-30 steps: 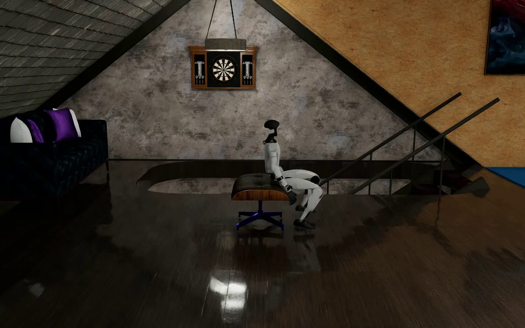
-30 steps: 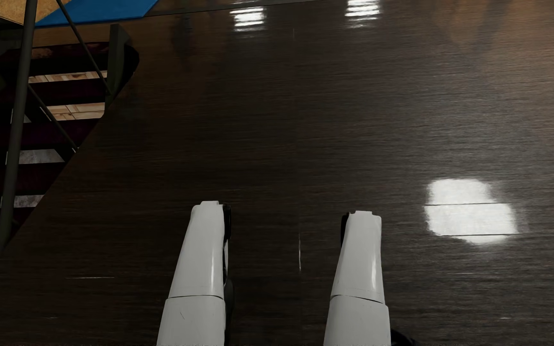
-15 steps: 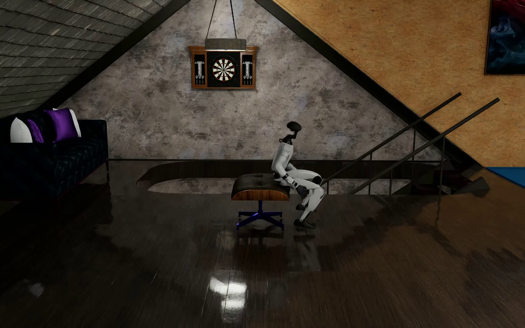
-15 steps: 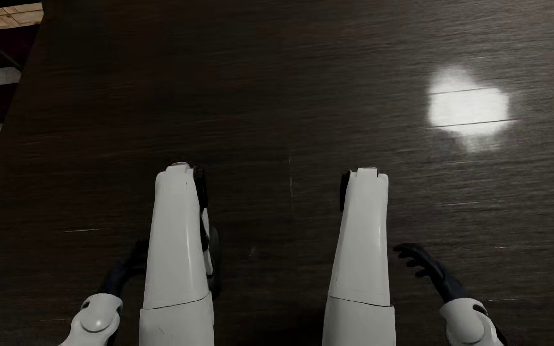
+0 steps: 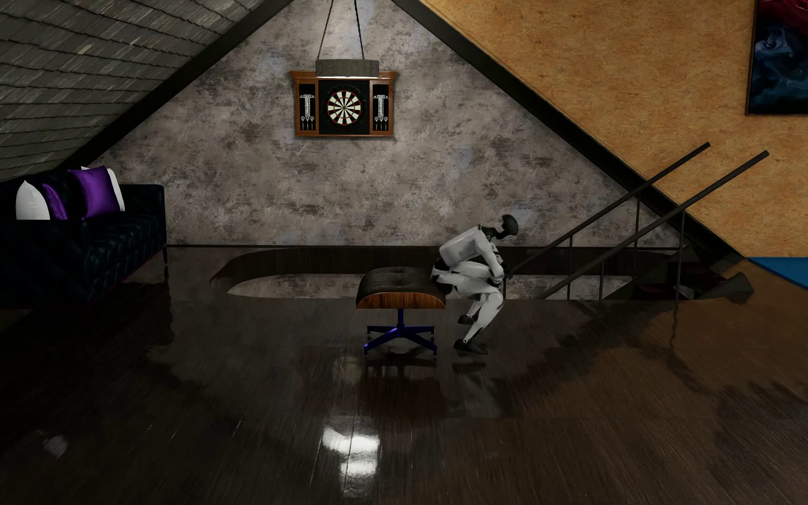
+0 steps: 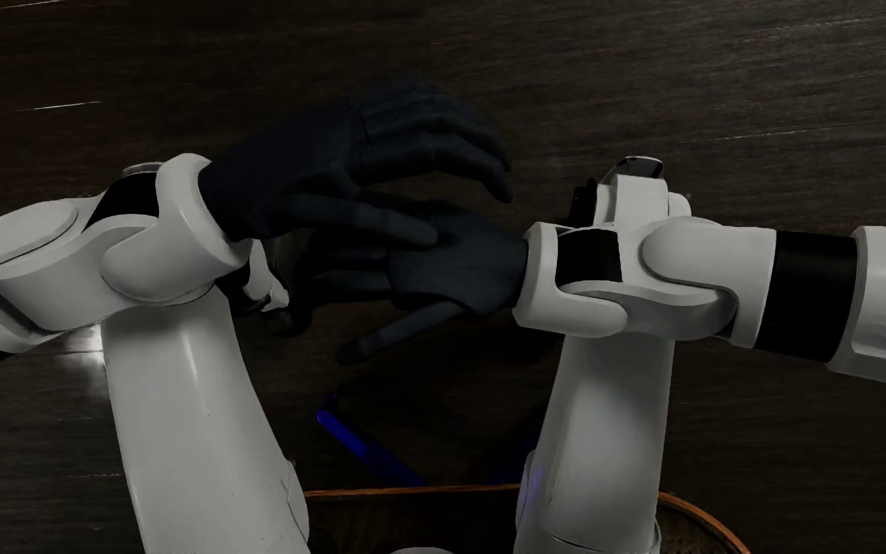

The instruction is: Get up from the chair

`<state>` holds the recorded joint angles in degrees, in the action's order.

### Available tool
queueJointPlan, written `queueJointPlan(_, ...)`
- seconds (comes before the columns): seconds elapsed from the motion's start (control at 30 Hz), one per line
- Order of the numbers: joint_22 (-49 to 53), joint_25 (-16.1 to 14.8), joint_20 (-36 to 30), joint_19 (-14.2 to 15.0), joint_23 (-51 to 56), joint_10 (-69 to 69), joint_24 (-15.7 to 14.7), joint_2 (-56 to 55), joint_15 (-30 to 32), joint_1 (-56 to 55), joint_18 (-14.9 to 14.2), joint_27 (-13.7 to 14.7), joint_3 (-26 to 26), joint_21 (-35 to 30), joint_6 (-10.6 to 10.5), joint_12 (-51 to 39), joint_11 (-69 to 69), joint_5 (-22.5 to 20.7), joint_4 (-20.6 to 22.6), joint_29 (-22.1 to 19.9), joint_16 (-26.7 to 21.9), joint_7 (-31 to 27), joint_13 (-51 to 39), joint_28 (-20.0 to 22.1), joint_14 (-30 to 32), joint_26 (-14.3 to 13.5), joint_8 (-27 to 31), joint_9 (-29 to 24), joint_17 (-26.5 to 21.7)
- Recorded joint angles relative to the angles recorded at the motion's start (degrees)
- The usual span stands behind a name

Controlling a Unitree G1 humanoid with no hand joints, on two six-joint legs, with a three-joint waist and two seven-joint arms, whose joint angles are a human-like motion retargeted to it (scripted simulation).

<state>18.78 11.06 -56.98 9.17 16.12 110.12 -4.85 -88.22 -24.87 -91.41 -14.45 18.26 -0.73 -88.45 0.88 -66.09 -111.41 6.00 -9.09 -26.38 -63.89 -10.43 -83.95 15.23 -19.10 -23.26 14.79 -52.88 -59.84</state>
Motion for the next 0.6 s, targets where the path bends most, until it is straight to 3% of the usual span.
queueJointPlan(0.07, -2.8, 1.27, -0.2, -0.9, -3.38, -5.24, 1.29, 2.11, 0.59, 2.0, 1.28, -0.11, 0.16, 3.76, 0.08, -0.07, 5.2, -0.55, 1.41, 0.32, 3.44, 0.6, 3.23, -0.19, 0.35, 0.67, -0.85, 0.04, 2.37)
queueJointPlan(0.17, -13.75, 5.1, 4.16, -2.26, -14.84, -18.15, 6.34, 9.55, 3.02, 9.97, 3.58, -0.03, 0.18, 13.19, -0.05, 6.5, 17.79, -0.64, 2.97, 5.7, 11.5, 2.58, 13.89, -4.45, 2.38, 2.05, -2.98, 2.24, 9.11)
queueJointPlan(0.27, -32.54, 11.11, 8.21, -3.9, -34.53, -34.93, 14.46, 21.54, 6.65, 22.86, 5.91, 1.31, 0.47, 23.17, -0.1, 12.21, 33.61, -0.22, 4.64, 13.79, 24.12, 5.07, 24.76, -12.95, 6.06, 3.48, -5.65, 5.82, 21.13)
queueJointPlan(0.37, -57.14, 16.69, 11.67, -4.73, -57.75, -52.52, 23.16, 35.92, 10.45, 38.26, 7.12, 2.31, 0.62, 31.26, -0.02, 16.76, 49.67, 0.57, 5.57, 24.31, 38.67, 7.56, 33.3, -21.4, 10.31, 4.17, -9.29, 11.04, 35.4)
queueJointPlan(0.43, -70.64, 19.04, 12.66, -4.9, -66.84, -63.96, 27.89, 46.01, 13.26, 48.82, 7.3, 1.11, 0.79, 34.38, -0.54, 20.39, 60.14, 0.93, 5.98, 33.23, 47.07, 9.49, 38.54, -25.94, 13.79, 6.55, -11.79, 15.65, 41.53)
queueJointPlan(0.47, -74.02, 16.65, 13.31, -5.25, -70.03, -70.03, 28.74, 51.44, 14.42, 54.5, 7.5, -2.11, 0.59, 37.17, -0.93, 22.98, 65.42, 1.11, 6.64, 35.67, 49.9, 10.2, 41.95, -28.2, 15.58, 8.69, -13.04, 18.33, 43.44)
queueJointPlan(0.53, -76.37, 10.52, 16.58, -6.87, -72.5, -82.21, 26.59, 62.29, 16.53, 66.38, 8.87, -7.8, 0.14, 43.07, -1.45, 29.99, 75.65, 0.11, 8.05, 36.56, 51.88, 11.33, 49.94, -30.43, 18.66, 12.1, -15.31, 23.95, 45.0)
queueJointPlan(0.6, -76.73, 6.28, 21.23, -8.46, -69.81, -92.49, 21.47, 72.02, 18.17, 76.93, 10.03, -8.14, 0.1, 48.0, -1.83, 38.15, 84.85, -1.67, 8.84, 37.56, 51.19, 12.12, 57.66, -29.69, 20.94, 14.21, -17.29, 30.23, 43.26)
